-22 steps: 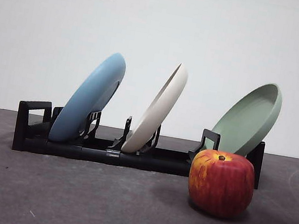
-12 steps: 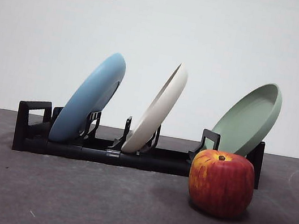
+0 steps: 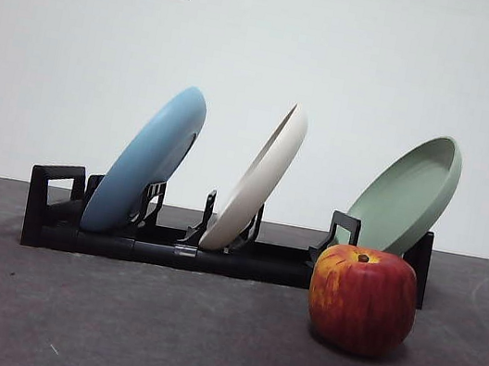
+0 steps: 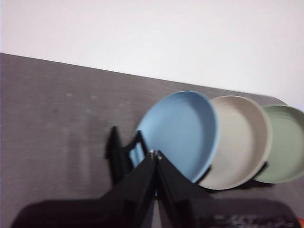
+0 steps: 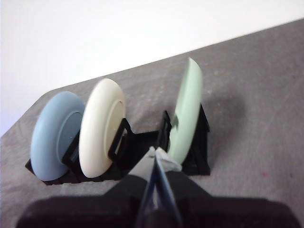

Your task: Take the blue plate from the plate rack,put the plate on the table,take the apple from the table,put the apple in the plate

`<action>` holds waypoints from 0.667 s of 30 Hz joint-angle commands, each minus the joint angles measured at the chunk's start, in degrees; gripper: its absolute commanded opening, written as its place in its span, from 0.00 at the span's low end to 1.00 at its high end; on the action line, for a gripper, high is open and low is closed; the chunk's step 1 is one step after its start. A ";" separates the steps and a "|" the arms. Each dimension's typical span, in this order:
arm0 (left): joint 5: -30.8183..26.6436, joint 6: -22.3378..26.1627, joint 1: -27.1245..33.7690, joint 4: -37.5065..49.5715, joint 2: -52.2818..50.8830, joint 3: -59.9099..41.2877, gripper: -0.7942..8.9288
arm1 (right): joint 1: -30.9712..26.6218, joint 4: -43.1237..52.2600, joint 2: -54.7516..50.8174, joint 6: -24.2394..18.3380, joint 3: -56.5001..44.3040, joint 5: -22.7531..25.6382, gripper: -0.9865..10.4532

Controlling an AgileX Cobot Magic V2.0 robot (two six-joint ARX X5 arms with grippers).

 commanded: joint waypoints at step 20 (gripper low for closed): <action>12.92 9.35 -5.77 -13.88 38.21 29.57 0.42 | 0.13 -19.15 26.03 -9.62 26.10 -7.04 0.34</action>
